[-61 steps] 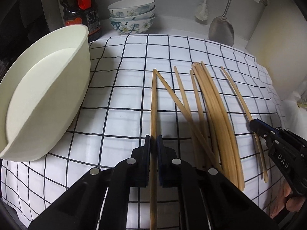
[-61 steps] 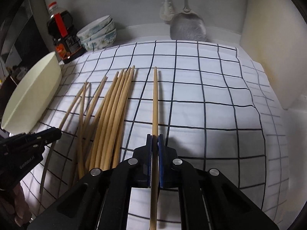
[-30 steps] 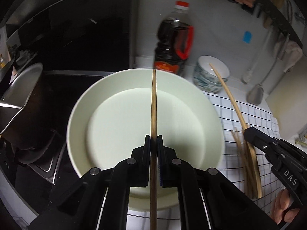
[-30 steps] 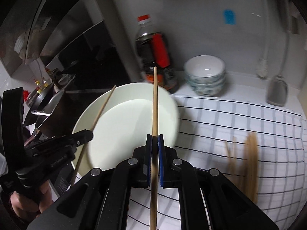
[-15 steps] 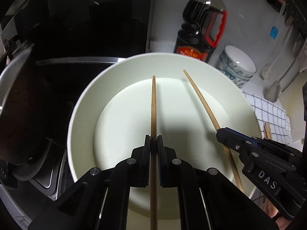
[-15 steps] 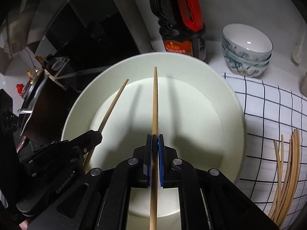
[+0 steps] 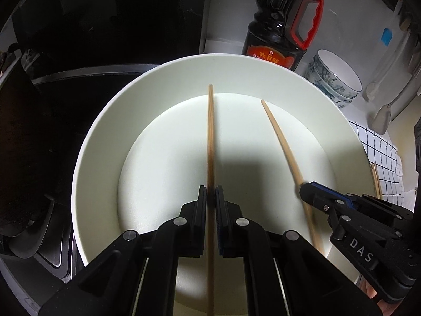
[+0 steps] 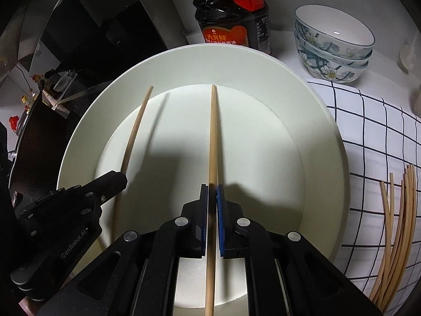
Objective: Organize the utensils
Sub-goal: 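Carry the chopstick in the right tool into the white basin and release, then move the open right tool back to the chopstick pile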
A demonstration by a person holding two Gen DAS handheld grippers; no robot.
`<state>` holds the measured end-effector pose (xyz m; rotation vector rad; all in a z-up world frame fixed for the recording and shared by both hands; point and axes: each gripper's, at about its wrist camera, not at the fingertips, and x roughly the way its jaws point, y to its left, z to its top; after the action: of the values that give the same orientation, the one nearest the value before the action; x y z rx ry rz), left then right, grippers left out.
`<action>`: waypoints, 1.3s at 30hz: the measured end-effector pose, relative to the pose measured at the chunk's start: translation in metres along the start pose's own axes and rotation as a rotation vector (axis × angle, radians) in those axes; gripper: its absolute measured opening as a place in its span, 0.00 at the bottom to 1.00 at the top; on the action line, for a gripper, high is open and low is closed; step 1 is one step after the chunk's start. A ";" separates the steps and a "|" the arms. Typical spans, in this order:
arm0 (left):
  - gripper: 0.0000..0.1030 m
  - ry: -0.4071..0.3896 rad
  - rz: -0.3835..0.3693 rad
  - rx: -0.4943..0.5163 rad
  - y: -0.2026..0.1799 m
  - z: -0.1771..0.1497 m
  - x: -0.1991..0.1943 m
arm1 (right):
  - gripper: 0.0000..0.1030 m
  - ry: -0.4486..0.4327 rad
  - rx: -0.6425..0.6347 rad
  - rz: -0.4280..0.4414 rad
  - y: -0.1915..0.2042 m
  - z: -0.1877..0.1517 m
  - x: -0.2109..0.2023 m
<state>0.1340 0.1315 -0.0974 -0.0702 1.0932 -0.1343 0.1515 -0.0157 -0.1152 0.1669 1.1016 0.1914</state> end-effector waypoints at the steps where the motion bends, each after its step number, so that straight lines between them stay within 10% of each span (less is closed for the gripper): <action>1: 0.19 0.002 0.002 -0.004 0.001 0.000 0.000 | 0.08 -0.002 -0.003 -0.003 0.000 0.000 -0.001; 6: 0.53 -0.021 0.027 -0.021 0.005 -0.002 -0.008 | 0.15 -0.016 -0.003 -0.009 0.000 -0.001 -0.009; 13: 0.71 -0.051 0.094 -0.035 0.011 -0.003 -0.022 | 0.20 -0.055 -0.011 -0.017 0.000 -0.001 -0.024; 39: 0.92 -0.119 0.114 -0.065 -0.009 -0.023 -0.080 | 0.52 -0.139 0.011 -0.022 -0.020 -0.042 -0.091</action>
<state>0.0765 0.1340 -0.0362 -0.0731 0.9798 0.0079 0.0756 -0.0549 -0.0596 0.1750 0.9658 0.1521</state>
